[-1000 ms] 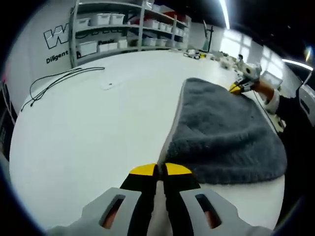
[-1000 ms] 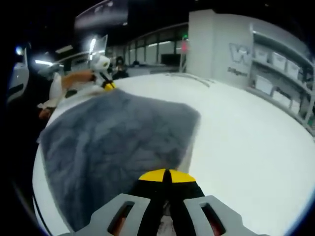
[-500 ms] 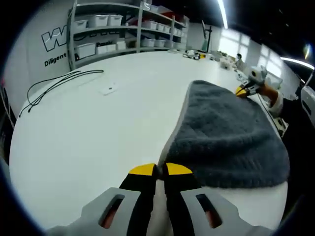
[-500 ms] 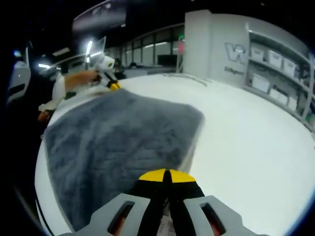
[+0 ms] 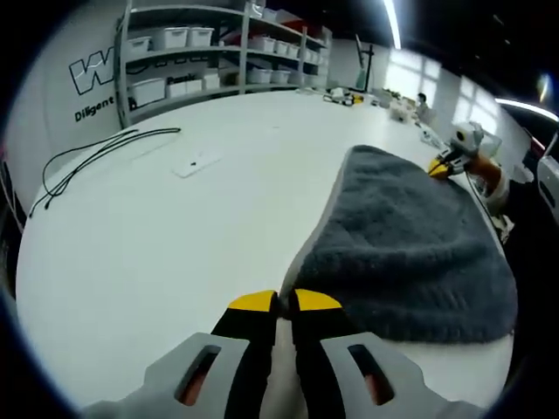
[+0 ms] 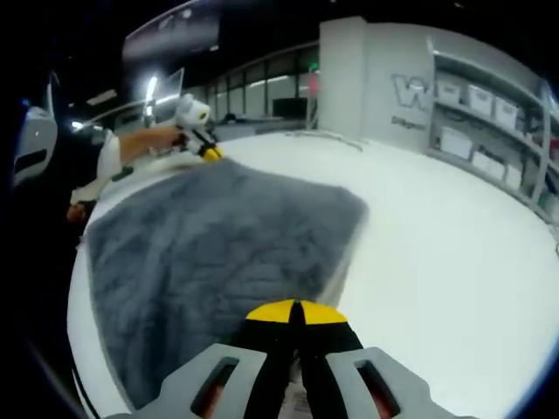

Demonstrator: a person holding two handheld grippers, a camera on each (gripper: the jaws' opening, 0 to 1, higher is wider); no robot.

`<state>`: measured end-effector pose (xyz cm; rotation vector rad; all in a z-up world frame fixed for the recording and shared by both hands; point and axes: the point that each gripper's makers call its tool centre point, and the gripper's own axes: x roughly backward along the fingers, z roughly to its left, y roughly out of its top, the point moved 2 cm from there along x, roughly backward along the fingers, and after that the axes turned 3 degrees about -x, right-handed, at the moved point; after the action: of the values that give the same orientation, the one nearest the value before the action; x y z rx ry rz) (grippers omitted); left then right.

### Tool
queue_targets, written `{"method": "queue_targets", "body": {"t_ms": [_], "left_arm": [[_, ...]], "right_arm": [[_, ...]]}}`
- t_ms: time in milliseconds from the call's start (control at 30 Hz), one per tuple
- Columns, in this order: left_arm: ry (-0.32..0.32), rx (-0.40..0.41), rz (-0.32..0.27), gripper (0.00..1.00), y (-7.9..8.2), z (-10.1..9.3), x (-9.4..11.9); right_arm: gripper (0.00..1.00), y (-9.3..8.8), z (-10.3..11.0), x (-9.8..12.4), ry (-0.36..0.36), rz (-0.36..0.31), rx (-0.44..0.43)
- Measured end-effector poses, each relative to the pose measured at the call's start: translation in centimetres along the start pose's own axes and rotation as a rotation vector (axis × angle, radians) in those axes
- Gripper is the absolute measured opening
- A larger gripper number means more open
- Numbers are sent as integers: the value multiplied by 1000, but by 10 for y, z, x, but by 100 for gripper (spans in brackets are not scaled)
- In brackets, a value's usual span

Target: Open the folded towel by lifting each exposed corner and separating the folded layers until the towel lies flat within the target outline without major curled edges

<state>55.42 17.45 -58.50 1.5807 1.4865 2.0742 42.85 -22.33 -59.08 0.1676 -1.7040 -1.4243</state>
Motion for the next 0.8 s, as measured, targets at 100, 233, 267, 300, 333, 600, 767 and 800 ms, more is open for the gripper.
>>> {"method": "queue_targets", "body": {"t_ms": [100,233,267,300,333,600,767,800], "left_arm": [[-2,-4,1,6,2,1,-2],[-3,-13,6,6,5,2,-5],[-3,-14,6,6,6,2,-5],[-4,-16,7,6,6,3,-6],[-4,-17,8,7,7,3,-6],[-8,-19,6,7,10,5,-11],[-6,-27,9,7,14,5,-15],[-6,-28,9,7,14,5,-15]], "right_arm": [[0,-1,1,2,-2,-2,-8],[0,-2,3,3,-9,-1,-8],[0,-2,3,3,-10,-1,-9],[0,-2,3,4,-12,-1,-10],[0,-2,4,4,-14,-2,-10],[0,-5,7,7,-27,-15,-28],[0,-6,10,8,-36,-14,-31],[0,-6,11,9,-37,-14,-31]]}}
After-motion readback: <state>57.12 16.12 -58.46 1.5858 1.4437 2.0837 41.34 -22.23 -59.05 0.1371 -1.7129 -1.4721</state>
